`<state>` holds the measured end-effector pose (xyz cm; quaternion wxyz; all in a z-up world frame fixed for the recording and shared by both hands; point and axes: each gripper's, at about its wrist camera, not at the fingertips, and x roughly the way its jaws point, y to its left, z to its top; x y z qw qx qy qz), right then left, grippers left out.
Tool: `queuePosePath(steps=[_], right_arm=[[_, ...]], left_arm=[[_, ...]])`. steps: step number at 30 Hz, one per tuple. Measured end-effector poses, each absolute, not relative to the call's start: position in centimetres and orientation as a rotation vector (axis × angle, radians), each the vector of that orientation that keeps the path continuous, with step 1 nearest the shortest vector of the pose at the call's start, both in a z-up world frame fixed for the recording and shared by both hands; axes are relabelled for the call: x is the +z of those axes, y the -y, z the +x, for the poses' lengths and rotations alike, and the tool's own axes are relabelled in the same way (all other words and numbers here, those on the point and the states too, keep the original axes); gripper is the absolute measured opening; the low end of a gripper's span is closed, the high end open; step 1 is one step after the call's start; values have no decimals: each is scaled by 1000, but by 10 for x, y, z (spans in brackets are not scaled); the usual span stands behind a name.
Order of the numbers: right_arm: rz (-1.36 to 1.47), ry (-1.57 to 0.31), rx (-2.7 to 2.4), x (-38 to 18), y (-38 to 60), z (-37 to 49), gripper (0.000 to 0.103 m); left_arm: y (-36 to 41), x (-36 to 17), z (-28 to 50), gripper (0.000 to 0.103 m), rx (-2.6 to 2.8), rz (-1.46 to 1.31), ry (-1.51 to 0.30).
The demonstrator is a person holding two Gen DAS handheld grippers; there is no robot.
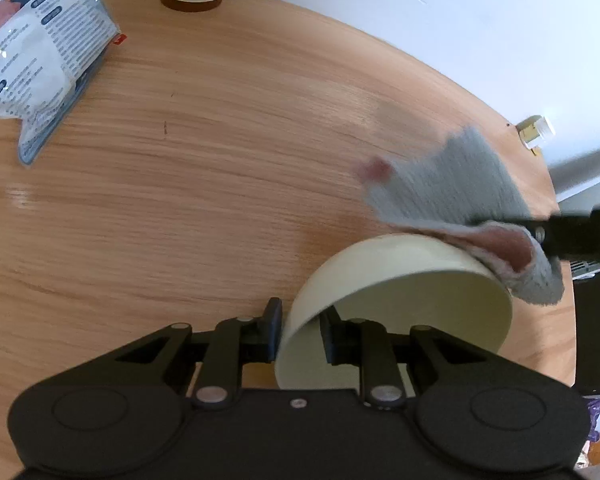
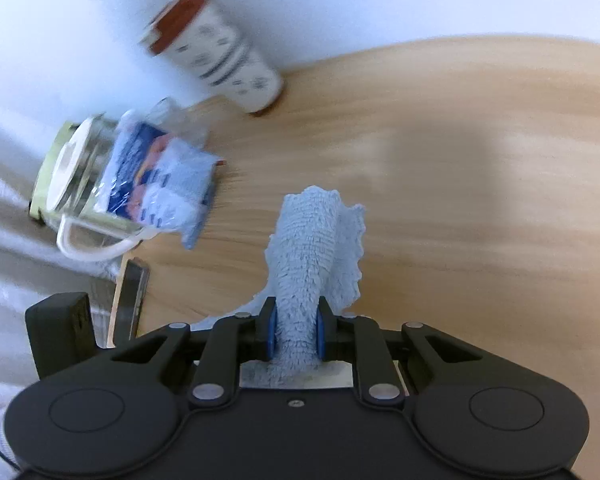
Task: Clean bowl
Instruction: 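Wipe the bowl's underside with the right tool's cloth while left tilts the bowl up, then continue wiping the bowl's underside with the cloth in the right tool while left holds the rim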
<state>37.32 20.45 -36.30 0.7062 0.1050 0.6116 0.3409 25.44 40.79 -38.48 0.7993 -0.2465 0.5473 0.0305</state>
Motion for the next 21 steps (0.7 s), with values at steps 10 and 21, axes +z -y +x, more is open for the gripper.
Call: queuePosePath(steps=[10,21], right_arm=[[322,-1413,695,-381,-188,369,21],[221,-1363,813,-365,-218,369,21]], left_arm=[[-403,-384,258,22,43,-415,-1215],[-381,-374,262,34,-76,-95,-1249]])
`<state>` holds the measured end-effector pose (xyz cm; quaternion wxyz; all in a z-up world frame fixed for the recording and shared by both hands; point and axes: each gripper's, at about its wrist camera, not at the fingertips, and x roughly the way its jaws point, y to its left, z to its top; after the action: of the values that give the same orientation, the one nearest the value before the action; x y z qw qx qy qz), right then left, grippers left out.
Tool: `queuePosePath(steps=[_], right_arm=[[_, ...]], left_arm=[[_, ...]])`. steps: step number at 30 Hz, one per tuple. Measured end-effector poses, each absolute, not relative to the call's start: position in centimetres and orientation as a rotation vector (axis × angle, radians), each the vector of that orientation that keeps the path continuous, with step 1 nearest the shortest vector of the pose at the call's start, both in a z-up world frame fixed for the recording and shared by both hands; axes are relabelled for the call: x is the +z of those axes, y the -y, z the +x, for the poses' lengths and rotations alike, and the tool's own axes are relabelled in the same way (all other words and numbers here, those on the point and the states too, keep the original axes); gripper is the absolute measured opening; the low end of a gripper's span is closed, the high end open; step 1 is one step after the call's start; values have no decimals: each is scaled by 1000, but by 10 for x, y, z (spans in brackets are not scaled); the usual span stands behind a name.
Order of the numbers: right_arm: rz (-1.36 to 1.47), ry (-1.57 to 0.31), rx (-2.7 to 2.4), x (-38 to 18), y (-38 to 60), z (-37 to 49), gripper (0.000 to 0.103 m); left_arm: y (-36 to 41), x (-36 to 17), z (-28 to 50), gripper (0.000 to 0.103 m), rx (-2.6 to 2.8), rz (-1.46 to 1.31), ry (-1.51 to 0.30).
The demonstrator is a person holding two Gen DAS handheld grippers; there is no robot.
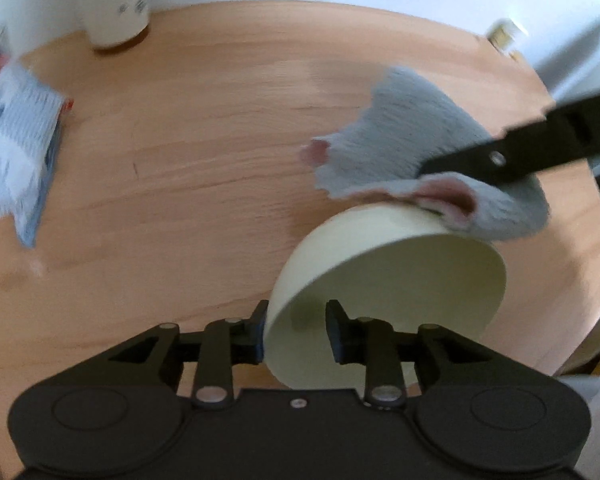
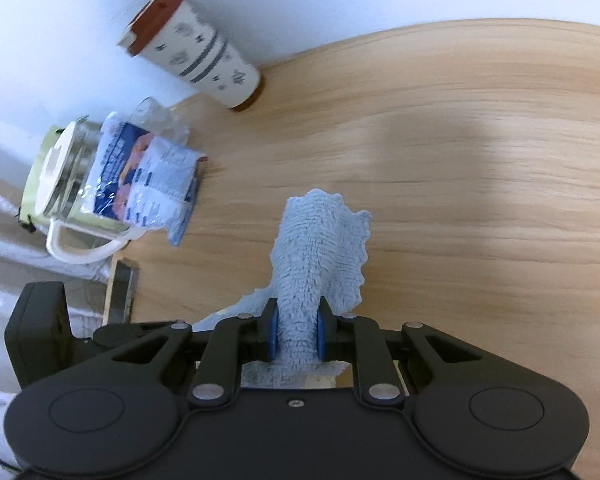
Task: Clean bowl
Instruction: 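Continue wiping the bowl's underside with the cloth in the right tool while left holds the rim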
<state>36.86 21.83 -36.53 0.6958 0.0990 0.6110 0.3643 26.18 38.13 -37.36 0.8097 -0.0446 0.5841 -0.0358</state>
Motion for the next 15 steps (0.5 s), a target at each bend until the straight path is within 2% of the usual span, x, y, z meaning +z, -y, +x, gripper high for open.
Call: queuePosePath(steps=[5,11,13,15], right_arm=[[210,-1357,846,-364,-224,368,21],[210,-1358,857,-363,-223,368,21],[217,-1361,853,-364,-222,369,21],[228,-1362,848,-364,-219,369,21]], left_arm=[[-374,-361,269,35,-136,75,-1228],[-352,-348,274,35,-326,368,-1120],[-342,-348,278,32,-402,437,-1110],[-337,-348,282,20,-427,450,-1112]])
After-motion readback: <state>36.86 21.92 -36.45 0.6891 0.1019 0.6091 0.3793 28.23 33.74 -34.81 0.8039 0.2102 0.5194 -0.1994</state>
